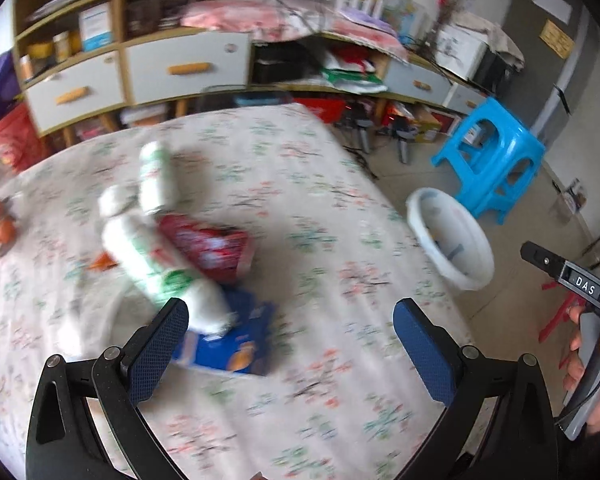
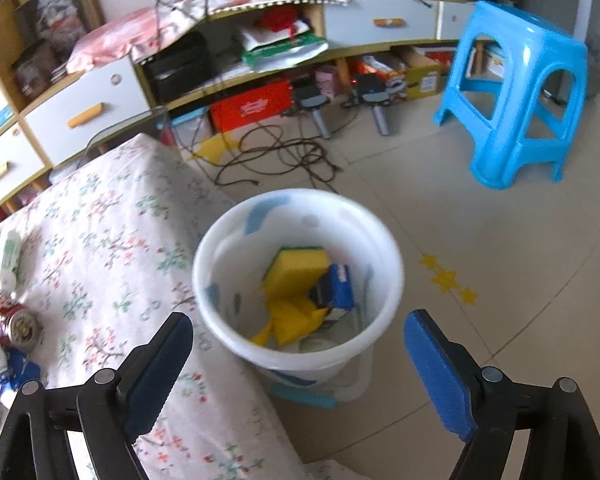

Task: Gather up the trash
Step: 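Move both tools back over the table toward the milk carton and white bottle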

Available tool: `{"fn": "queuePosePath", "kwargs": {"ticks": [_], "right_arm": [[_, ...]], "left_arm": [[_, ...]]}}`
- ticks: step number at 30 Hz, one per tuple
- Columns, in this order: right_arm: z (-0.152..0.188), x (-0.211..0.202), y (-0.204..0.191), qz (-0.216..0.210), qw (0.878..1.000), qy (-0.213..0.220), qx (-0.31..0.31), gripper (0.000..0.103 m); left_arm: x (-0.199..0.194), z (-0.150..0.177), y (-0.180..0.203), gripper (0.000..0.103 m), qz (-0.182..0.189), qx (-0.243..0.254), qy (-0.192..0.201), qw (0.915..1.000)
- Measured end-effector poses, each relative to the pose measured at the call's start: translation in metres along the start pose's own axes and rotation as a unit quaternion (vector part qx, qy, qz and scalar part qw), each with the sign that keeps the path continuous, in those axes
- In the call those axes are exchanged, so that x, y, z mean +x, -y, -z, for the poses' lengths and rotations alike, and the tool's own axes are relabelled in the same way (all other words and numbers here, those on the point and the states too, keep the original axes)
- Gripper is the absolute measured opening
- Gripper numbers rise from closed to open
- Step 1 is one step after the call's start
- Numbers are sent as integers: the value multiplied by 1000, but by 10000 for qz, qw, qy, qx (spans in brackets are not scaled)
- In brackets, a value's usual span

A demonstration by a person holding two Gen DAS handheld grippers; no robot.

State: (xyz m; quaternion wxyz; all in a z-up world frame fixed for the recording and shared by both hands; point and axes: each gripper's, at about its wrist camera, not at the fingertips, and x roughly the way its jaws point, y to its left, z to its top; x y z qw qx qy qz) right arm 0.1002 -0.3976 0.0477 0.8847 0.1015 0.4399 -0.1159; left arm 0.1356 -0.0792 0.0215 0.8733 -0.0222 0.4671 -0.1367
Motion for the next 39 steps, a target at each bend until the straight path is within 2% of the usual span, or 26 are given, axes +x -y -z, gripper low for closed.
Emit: {"fn": "queuePosePath", "kwargs": {"ticks": [9, 15, 22, 27, 33, 39], "right_arm": [[15, 4, -43, -166, 9993, -155, -291, 91], [23, 12, -79, -214, 9976, -275, -590, 91], [28, 17, -118, -363, 9949, -310, -893, 91], [31, 20, -155, -775, 9901, -363, -1112, 91], [41, 29, -217, -1266, 9782, -355, -1610, 91], [50, 37, -265, -1539, 9692, -364, -1888, 90]], "left_arm": [[-31, 17, -74, 103, -450, -453, 372, 9973], [-31, 28, -115, 103, -310, -776, 81, 9965], [-32, 36, -144, 103, -346, -962, -23, 9948], [-36, 39, -159, 103, -428, -1128, 0, 9927], [-42, 43, -176, 103, -701, -1224, 102, 9899], [-47, 48, -193, 103, -604, -1299, 162, 9896]]}}
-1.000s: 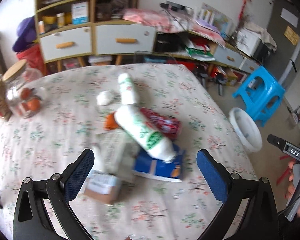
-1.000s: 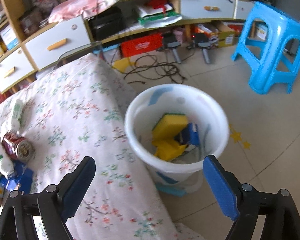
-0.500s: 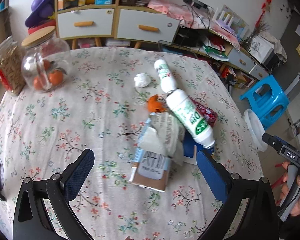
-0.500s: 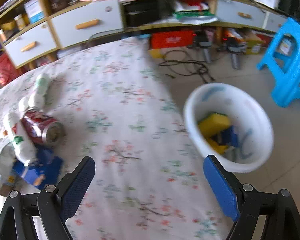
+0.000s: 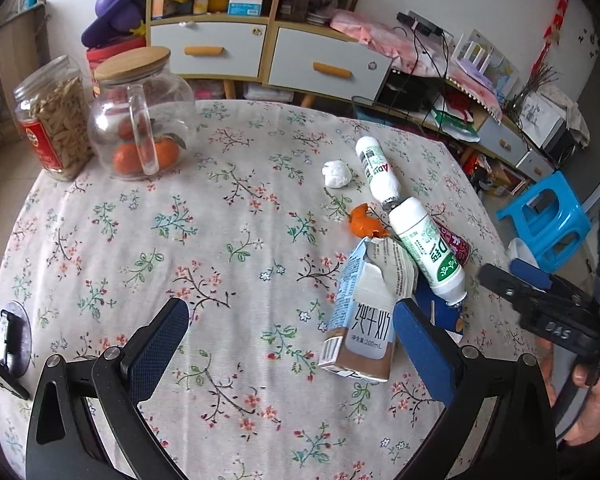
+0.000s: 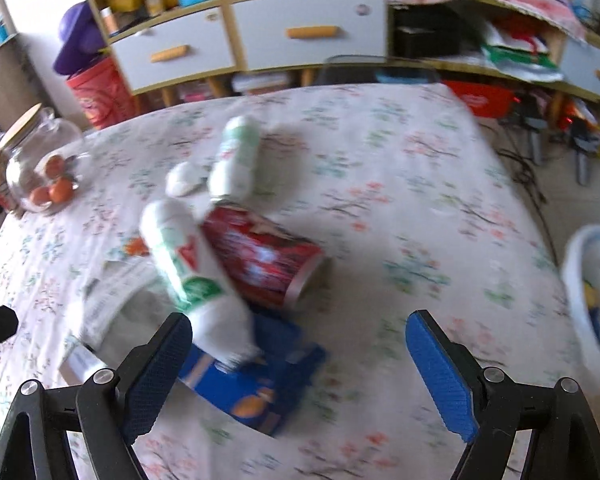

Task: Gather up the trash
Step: 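Move both tools back over the table toward the milk carton and white bottle, then grasp the white AD milk bottle with the right tool while the left tool grasps the white paper wrapper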

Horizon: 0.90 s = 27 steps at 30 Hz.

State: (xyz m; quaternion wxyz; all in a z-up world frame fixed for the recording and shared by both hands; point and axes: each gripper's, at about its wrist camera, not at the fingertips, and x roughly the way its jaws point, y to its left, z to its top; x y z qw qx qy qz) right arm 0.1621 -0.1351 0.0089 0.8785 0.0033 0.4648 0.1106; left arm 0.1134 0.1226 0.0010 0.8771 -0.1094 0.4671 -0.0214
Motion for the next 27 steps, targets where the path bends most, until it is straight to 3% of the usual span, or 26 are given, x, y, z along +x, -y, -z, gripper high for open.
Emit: {"fn": "queuePosePath", "kwargs": {"ticks": [4, 10, 12, 19, 27], "right_arm": [[-3, 14, -23, -169, 9995, -64, -252, 86], [-1, 43, -37, -296, 9981, -372, -383, 62], [0, 48, -37, -330, 9977, -442, -388, 48], [0, 30, -42, -459, 9973, -238, -519, 46], [2, -1, -11, -409, 9990, -36, -189, 45]], "left_arm": [[0, 1, -7, 103, 44, 9, -27, 10000], [0, 4, -11, 101, 212, 34, -81, 9997], [2, 4, -9, 99, 324, 38, -114, 9994], [17, 6, 5, 80, 824, 51, -341, 9960], [33, 4, 35, 71, 1099, 298, -404, 9927]]}}
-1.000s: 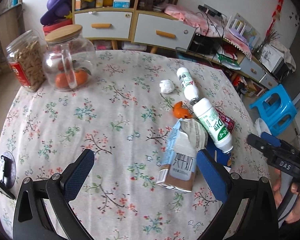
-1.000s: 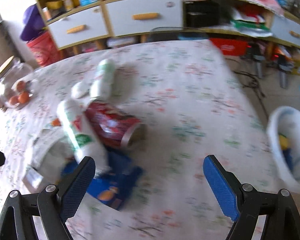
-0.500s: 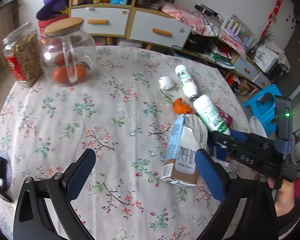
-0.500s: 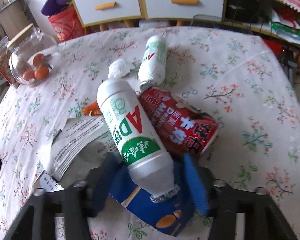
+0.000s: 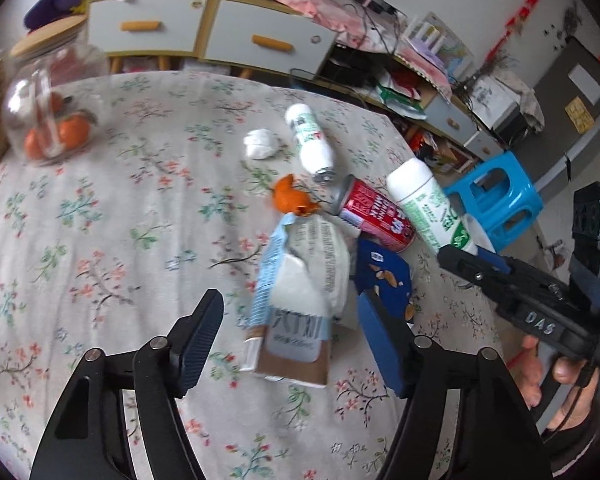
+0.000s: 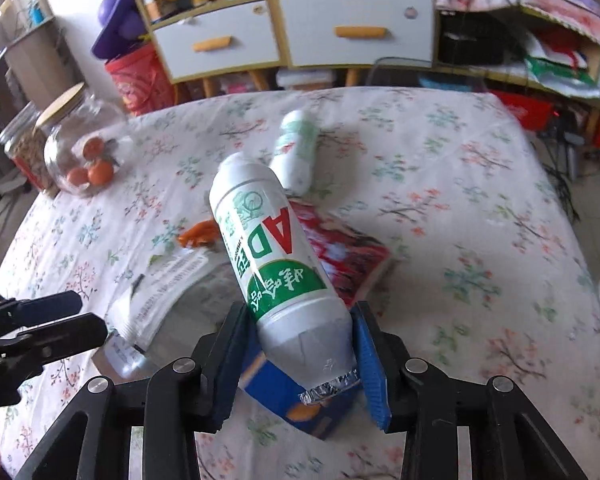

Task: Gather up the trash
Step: 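Grasp the white AD milk bottle with the right tool while the left tool grasps the white paper wrapper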

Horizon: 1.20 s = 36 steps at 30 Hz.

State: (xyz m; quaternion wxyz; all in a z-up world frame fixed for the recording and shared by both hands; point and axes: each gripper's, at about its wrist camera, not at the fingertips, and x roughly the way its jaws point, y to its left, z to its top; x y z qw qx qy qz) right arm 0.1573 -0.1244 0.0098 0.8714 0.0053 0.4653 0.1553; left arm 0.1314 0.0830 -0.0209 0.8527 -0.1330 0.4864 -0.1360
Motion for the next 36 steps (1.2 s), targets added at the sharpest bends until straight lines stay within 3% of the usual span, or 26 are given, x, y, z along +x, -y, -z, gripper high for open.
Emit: {"fn": "queuePosePath", "kwargs": {"ticks": [5, 8, 11, 16, 28, 36], "right_arm": [[5, -15, 23, 104, 9996, 24, 245, 45], [8, -21, 31, 154, 9994, 38, 304, 45], [10, -26, 36, 197, 9992, 45, 337, 46], [13, -32, 43, 242, 9989, 54, 404, 46], [17, -50, 73, 269, 9969, 202, 706, 46], [28, -78, 116, 405, 9922, 400, 1105, 46]], "left_arm": [[13, 2, 18, 65, -174, 357, -57, 9992], [19, 3, 25, 51, -361, 517, -54, 9980], [21, 3, 30, 30, -543, 659, 5, 9963], [18, 5, 33, 15, -446, 747, 14, 9962], [-17, 15, 56, 4, 151, 827, 305, 9960], [-32, 18, 75, 3, 380, 890, 472, 9942]]}}
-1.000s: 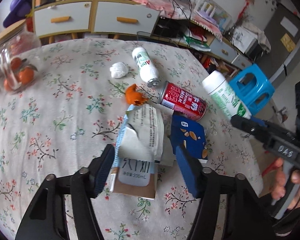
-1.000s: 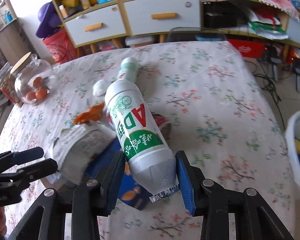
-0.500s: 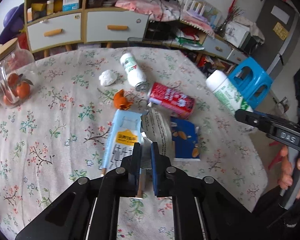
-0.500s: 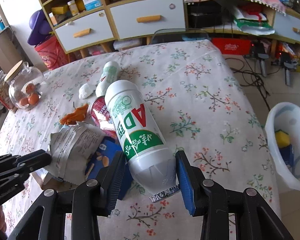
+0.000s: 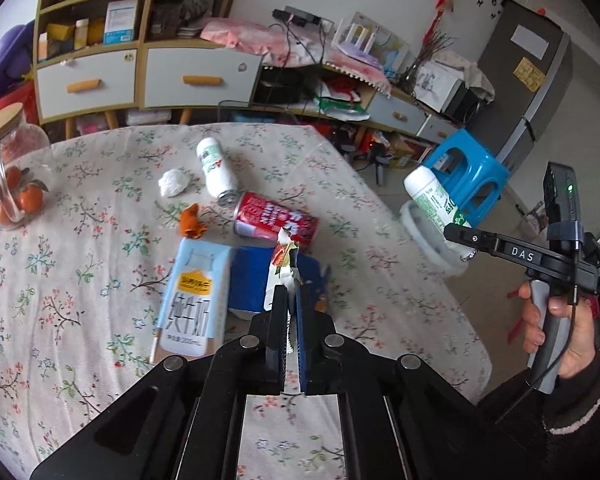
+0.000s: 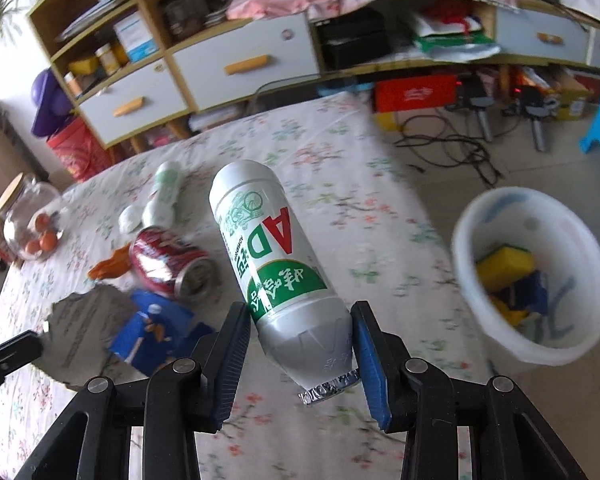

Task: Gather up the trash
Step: 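Carry both items over the white bucket and open both tools to drop them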

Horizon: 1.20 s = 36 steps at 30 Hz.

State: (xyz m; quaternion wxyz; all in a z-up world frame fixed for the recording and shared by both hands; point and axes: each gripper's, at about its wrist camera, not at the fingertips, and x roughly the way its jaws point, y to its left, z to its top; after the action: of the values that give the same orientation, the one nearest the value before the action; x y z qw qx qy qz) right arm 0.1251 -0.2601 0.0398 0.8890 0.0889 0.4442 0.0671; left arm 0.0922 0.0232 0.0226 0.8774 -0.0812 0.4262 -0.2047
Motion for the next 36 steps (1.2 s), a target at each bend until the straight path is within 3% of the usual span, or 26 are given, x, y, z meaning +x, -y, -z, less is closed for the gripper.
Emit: {"fn": "queuePosePath", "kwargs": {"ticks": [11, 19, 20, 21, 23, 36], "right_arm": [[9, -36, 94, 410, 9958, 213, 793, 46], [6, -34, 156, 814, 9881, 223, 1283, 47], [5, -33, 161, 797, 9874, 262, 1338, 48], [3, -31, 167, 774, 9866, 247, 1418, 59], [3, -29, 177, 747, 9839, 235, 1608, 69], [19, -62, 221, 955, 9762, 250, 1931, 69]], "left_arm": [[8, -18, 54, 3, 326, 279, 76, 9990], [39, -35, 105, 3, 570, 542, -27, 9969], [44, -37, 111, 3, 597, 566, -41, 9966], [49, -40, 118, 3, 624, 597, -58, 9962], [59, -44, 131, 3, 672, 658, -93, 9955], [138, -72, 215, 3, 966, 1088, -420, 9885]]}}
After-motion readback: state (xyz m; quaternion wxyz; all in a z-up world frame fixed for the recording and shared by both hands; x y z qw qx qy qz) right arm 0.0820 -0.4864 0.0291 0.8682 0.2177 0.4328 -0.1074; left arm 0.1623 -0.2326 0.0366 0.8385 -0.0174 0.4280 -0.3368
